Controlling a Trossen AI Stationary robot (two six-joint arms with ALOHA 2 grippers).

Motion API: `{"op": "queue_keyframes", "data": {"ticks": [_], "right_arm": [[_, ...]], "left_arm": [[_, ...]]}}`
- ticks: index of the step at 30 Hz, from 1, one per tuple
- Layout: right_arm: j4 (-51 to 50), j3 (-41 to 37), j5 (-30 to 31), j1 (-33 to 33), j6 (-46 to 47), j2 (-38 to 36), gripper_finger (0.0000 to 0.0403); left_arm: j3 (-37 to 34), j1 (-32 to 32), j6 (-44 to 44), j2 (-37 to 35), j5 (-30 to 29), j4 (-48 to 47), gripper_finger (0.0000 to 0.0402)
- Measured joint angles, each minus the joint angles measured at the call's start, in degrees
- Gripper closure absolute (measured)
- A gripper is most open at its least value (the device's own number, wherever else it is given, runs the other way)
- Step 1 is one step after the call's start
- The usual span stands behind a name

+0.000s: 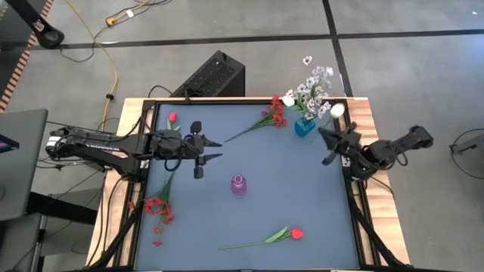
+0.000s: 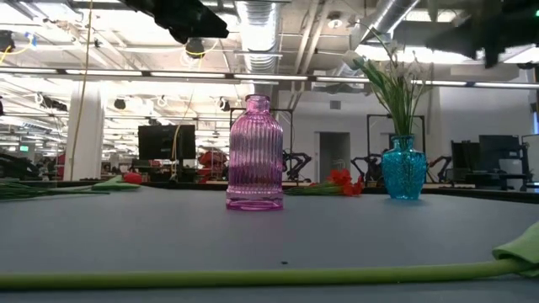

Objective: Sort flowers into vase by color
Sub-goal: Put the white flower into the blue vase

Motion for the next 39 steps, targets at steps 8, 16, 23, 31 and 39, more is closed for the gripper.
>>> {"op": "queue_keyframes", "data": {"ticks": [8, 16, 23, 31, 39], "right_arm": [[1.2, 0.0, 21.5, 0.3, -6.3, -6.5, 0.0380], [7.0, 0.0, 17.7, -8.0, -10.4, -7.7, 0.0380], [6.9, 0.0, 7.8, -21.2, -7.3, -4.8, 0.0380], [7.8, 0.0, -7.6, -37.1, -1.5, -1.2, 0.0380], [7.7, 0.0, -23.5, -48.8, 7.9, 3.0, 0.0380]], "left_arm": [[0.0, 0.0, -0.2, 0.0, -0.2, 0.9, 0.0271], [0.0, 0.0, -0.5, 0.0, -0.2, 3.1, 0.0271], [0.0, 0.0, 0.0, 0.0, -0.2, 3.8, 0.0271], [0.0, 0.0, 0.9, 0.0, -0.2, 3.9, 0.0271], [0.0, 0.0, 0.9, 0.0, -0.2, 3.9, 0.0271]]}}
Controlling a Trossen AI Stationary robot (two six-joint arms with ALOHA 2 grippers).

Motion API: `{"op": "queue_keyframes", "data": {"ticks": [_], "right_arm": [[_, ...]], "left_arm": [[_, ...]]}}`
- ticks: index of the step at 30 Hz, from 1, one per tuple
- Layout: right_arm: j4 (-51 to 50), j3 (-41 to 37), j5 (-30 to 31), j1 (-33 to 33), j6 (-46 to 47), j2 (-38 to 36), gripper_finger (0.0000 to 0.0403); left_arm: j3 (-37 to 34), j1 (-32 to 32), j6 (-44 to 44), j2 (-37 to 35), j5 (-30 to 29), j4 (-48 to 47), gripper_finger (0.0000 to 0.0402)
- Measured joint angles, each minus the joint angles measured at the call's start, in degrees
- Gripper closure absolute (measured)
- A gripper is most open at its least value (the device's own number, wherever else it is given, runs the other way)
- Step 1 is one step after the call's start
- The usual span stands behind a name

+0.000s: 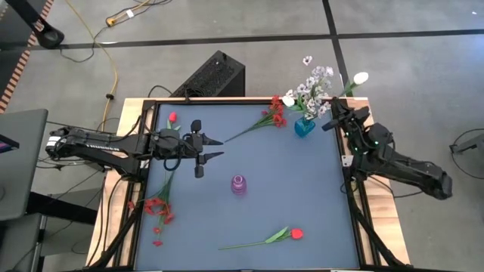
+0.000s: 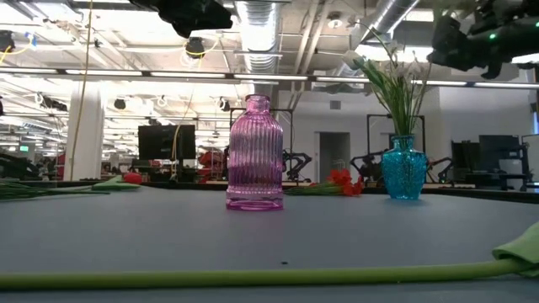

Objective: Sort flowers into vase by color
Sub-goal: Put the white flower into the blue vase

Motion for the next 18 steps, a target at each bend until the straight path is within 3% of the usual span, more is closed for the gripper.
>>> {"op": "queue_keyframes", "data": {"ticks": [6, 18], "right_arm": [[0.1, 0.0, -4.7, -3.6, 4.3, 4.2, 0.0380], [0.5, 0.0, -4.8, -4.1, 4.9, 7.1, 0.0380]], "left_arm": [[0.0, 0.0, -0.1, 0.0, 0.0, -0.2, 0.0271], [0.0, 0.0, 0.0, 0.0, 0.0, -0.2, 0.0272]]}}
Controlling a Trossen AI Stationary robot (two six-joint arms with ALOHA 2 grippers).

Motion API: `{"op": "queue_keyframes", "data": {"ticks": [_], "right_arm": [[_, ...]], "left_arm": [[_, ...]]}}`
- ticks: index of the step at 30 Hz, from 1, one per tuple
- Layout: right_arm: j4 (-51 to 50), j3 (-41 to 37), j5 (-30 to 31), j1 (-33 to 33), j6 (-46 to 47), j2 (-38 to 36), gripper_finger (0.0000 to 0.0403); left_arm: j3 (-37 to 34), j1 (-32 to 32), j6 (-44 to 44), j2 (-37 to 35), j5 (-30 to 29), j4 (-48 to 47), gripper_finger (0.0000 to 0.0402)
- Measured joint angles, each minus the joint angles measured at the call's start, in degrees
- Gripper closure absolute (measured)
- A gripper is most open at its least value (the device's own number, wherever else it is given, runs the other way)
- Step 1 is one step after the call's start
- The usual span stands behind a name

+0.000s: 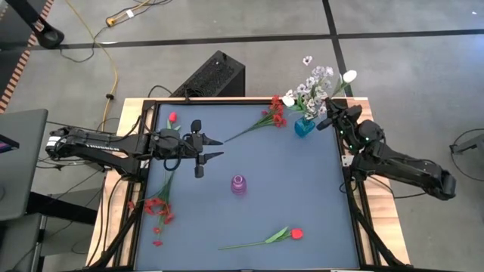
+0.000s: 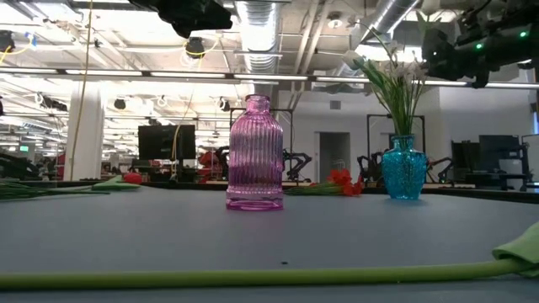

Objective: Sort flowers into vase by color
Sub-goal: Put the white flower into the blue vase

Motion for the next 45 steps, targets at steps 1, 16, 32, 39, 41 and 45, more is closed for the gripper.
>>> {"op": "queue_keyframes", "data": {"ticks": [1, 16, 32, 39, 41, 45], "right_arm": [[-0.2, 0.0, 0.0, -0.1, 0.7, 0.4, 0.0380], [2.3, 0.0, 0.2, -2.0, 5.9, 12.0, 0.0370], [0.5, 0.0, 0.2, -0.5, 5.6, 12.3, 0.0340], [-8.9, 3.5, 0.2, -0.5, 5.2, 12.3, 0.0296], [-15.4, 6.5, 0.2, -0.9, 5.8, 12.3, 0.0271], [-31.5, 13.7, 0.1, -2.0, 8.0, 12.3, 0.0215]], "left_arm": [[0.0, 0.0, -0.1, 0.0, 0.0, 0.0, 0.0272], [0.0, 0.0, -1.8, 0.0, 1.5, -1.0, 0.0272], [0.0, 0.0, -1.7, 0.0, 1.7, -1.6, 0.0272], [0.0, 0.0, -1.7, 0.0, 1.6, -1.6, 0.0272], [0.0, 0.0, -1.7, 0.0, 1.6, -1.5, 0.0272], [0.0, 0.0, -1.8, 0.0, 1.5, -1.5, 0.0272]]}}
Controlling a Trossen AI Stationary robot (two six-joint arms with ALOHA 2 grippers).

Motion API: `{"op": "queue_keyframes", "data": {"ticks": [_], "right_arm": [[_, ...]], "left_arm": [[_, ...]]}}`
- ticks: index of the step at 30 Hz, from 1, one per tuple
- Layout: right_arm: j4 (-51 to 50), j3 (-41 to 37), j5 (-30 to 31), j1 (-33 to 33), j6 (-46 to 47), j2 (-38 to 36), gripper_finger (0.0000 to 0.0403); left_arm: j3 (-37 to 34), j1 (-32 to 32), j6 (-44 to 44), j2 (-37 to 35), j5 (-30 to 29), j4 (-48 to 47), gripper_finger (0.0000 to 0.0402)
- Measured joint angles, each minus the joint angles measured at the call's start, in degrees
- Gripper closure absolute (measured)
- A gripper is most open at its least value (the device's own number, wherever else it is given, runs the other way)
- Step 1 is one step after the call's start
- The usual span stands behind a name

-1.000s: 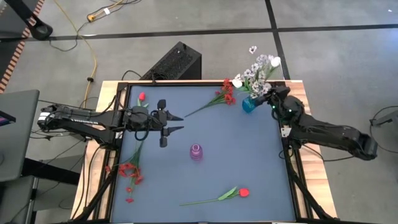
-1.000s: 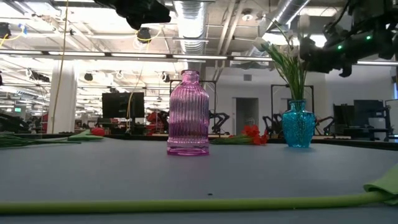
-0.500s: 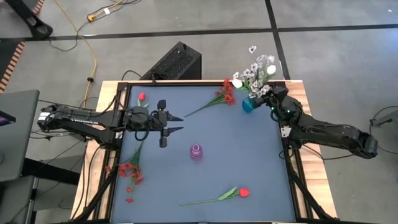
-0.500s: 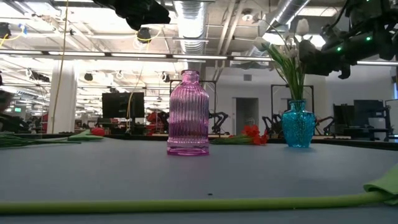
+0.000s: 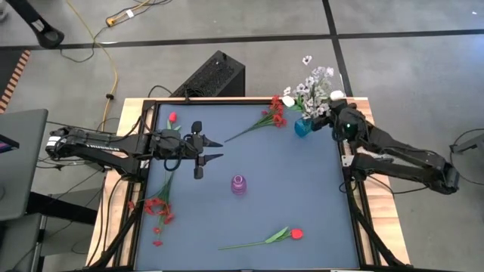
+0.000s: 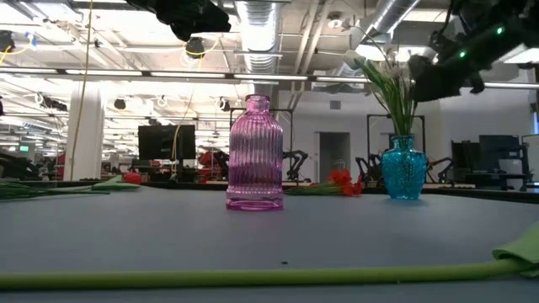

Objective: Sort flowers into vase by color
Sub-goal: Put the white flower into the blue vase, then put the top red flowers into the purple vase

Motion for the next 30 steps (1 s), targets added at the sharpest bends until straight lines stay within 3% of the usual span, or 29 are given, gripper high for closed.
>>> {"op": "queue_keyframes", "data": {"ticks": [8, 22, 30], "right_arm": [[-23.8, 11.9, -5.0, -0.3, 2.3, 0.0, 0.0144], [-45.8, 24.8, -29.7, -0.3, 6.1, 0.0, 0.0142], [-53.3, 25.7, -38.0, 2.0, 11.1, 0.0, 0.0142]], "left_arm": [[0.0, 0.0, -0.3, 0.0, 0.0, 0.0, 0.0272], [0.0, 0.0, -2.5, 0.0, 0.7, -5.2, 0.0272], [0.0, 0.0, -3.5, 0.0, 0.0, -10.5, 0.0271]]}}
